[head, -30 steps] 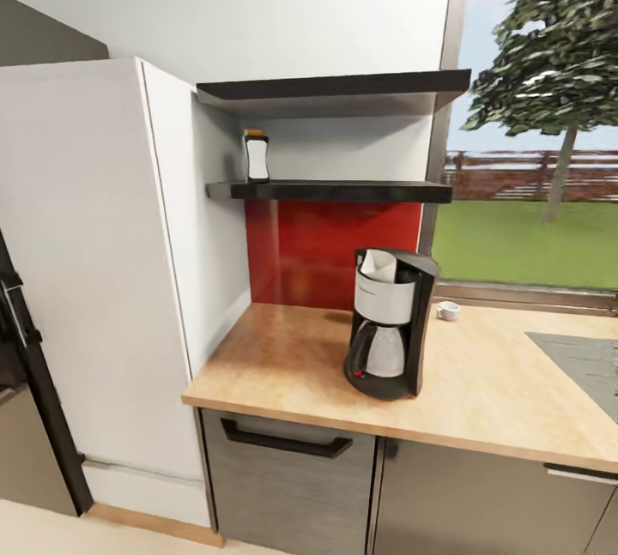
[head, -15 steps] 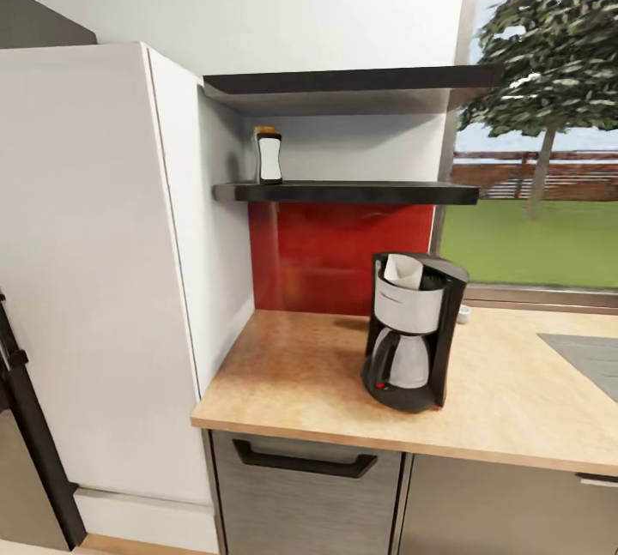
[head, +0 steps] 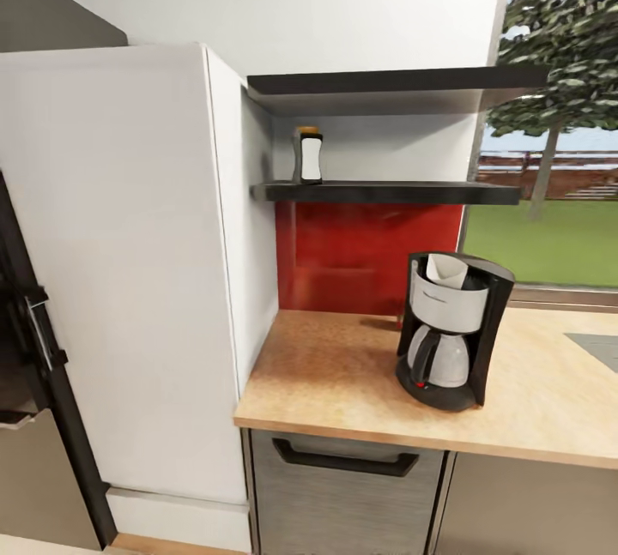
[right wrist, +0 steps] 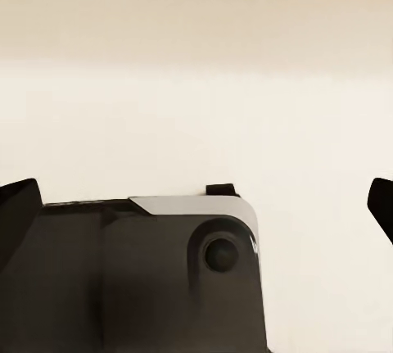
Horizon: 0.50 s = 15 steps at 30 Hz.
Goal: Set up a coffee station on the kitchen countertop: keep the coffee maker on the countertop, move the bottle of coffee from the kitchen shelf to the counter next to the coffee maker, place a paper coffee filter on top of the coffee maker, put the saucer next to the coffee maker with the coffee cup on the saucer, and place the electric kettle next to the coffee maker.
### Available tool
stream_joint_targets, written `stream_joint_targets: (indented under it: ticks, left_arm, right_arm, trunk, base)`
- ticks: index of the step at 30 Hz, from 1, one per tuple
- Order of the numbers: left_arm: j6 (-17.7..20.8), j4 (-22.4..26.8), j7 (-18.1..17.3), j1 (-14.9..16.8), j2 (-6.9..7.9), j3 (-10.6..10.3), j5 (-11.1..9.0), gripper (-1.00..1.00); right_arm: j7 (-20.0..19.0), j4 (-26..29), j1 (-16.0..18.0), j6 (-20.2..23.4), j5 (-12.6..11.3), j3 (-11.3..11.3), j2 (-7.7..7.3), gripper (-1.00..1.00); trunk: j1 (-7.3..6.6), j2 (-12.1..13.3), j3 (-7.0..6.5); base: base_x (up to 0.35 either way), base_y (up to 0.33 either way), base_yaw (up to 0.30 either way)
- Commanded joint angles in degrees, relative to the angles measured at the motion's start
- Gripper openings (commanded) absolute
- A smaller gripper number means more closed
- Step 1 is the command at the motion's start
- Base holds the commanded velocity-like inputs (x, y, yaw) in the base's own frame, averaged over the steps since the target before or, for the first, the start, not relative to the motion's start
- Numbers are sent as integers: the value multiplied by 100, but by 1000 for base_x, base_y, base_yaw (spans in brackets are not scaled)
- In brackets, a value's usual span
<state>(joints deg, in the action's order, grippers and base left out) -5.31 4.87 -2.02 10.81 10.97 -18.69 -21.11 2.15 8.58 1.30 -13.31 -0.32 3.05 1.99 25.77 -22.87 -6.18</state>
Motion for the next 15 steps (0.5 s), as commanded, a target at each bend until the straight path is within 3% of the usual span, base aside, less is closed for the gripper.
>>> stream_joint_targets:
  ticks: [1,15]
  left_arm:
    - [38,-199,504,0,13,-52,-55,100]
    - [79,-461,594,0,6,-65,-51,100]
  right_arm:
    - [8,-5,2,-22,-2,29,3,100]
    - [7,3,2,-38,16,21,3,100]
  trunk:
    - [2,-5,3]
    - [2,-5,3]
  base:
    - [-26,336,0]
    - [7,336,0]
